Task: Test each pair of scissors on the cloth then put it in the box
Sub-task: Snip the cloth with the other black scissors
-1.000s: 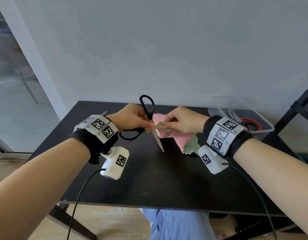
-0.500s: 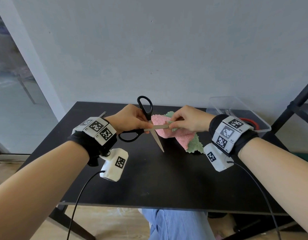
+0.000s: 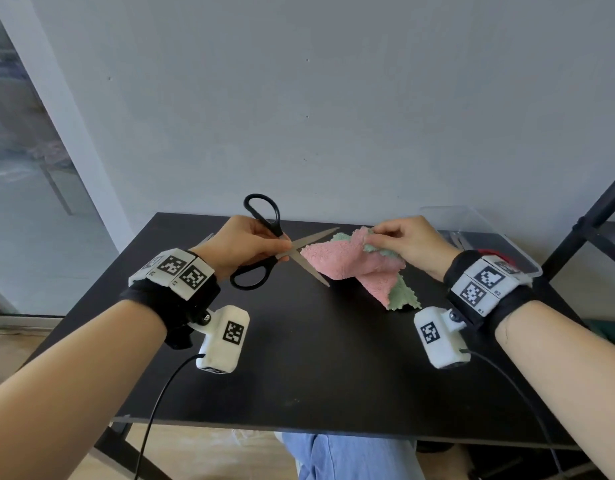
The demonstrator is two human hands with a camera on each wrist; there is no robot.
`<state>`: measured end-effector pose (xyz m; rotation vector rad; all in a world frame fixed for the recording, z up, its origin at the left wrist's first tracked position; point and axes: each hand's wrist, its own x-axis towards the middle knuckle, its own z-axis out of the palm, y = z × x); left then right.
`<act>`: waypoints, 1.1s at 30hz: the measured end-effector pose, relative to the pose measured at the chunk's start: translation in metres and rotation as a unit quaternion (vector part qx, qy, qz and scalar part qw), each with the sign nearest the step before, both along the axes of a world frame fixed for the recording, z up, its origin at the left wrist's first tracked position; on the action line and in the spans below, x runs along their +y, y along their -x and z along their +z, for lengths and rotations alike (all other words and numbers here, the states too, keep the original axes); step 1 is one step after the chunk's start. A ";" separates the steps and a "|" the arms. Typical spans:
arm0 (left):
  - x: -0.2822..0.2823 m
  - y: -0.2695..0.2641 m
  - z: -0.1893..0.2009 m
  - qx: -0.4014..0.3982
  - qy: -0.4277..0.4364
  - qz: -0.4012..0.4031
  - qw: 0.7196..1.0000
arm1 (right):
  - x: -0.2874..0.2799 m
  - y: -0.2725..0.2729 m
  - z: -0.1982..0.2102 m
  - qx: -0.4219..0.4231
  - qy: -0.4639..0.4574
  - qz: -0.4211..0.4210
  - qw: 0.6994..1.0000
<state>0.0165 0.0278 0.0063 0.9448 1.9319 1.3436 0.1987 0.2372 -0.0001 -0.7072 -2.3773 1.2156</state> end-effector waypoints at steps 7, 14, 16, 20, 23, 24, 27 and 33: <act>0.003 -0.005 -0.002 -0.070 -0.051 -0.034 0.996 | -0.021 0.010 -0.017 0.139 0.381 -0.029 0.914; 0.003 -0.009 -0.003 -0.091 -0.077 -0.019 0.993 | -0.032 0.018 -0.016 0.156 0.451 -0.019 0.878; 0.005 -0.010 -0.003 -0.087 -0.078 -0.010 0.993 | -0.035 0.021 -0.017 0.155 0.455 -0.021 0.877; 0.011 -0.012 -0.003 -0.069 -0.071 -0.007 0.995 | -0.043 0.024 -0.016 0.143 0.442 -0.020 0.885; 0.015 -0.014 -0.004 -0.077 -0.079 -0.001 0.994 | -0.051 0.026 -0.014 0.167 0.467 -0.010 0.868; 0.017 -0.014 -0.004 -0.084 -0.083 0.001 0.993 | -0.054 0.027 -0.014 0.176 0.482 -0.002 0.858; 0.019 -0.017 -0.005 -0.097 -0.088 0.006 0.991 | -0.057 0.030 -0.014 0.182 0.503 0.015 0.845; 0.020 -0.022 -0.005 -0.120 -0.096 0.003 0.988 | -0.059 0.033 -0.016 0.188 0.474 0.008 0.860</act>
